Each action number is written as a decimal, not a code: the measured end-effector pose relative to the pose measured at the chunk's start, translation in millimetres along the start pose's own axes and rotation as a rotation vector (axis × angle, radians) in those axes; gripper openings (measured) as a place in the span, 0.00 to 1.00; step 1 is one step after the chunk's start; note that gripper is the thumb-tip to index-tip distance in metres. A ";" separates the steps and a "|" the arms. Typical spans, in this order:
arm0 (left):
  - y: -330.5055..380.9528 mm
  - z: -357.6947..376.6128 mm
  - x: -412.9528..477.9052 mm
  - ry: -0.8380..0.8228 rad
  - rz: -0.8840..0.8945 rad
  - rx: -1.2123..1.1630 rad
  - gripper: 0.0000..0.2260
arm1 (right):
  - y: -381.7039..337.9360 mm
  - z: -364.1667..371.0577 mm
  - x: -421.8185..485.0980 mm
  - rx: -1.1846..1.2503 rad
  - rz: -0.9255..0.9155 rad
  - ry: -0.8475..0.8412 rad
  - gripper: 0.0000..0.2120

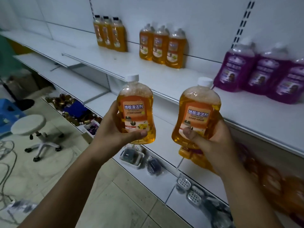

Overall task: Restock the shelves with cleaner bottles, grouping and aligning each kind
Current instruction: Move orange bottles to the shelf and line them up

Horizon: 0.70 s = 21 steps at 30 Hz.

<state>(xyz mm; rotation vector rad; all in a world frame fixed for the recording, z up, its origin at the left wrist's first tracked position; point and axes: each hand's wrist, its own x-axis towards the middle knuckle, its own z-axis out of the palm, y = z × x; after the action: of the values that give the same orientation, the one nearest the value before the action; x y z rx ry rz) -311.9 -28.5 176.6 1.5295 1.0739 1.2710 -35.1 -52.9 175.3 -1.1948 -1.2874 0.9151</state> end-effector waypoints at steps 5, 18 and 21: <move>5.9 -50.8 41.1 0.022 0.034 0.035 0.41 | -18.6 44.6 39.1 -0.046 -0.028 0.020 0.34; -4.6 -116.0 216.7 -0.006 0.115 0.140 0.41 | -39.3 110.5 209.1 -0.083 -0.167 0.060 0.42; -1.7 -124.2 257.1 -0.034 0.131 0.151 0.40 | -36.8 118.1 245.1 -0.117 -0.166 0.100 0.40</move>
<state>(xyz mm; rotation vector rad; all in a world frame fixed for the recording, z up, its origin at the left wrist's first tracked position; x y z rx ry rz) -405.8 229.3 255.5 1.7540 1.0827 1.2709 -129.0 194.1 250.0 -1.1886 -1.3514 0.6598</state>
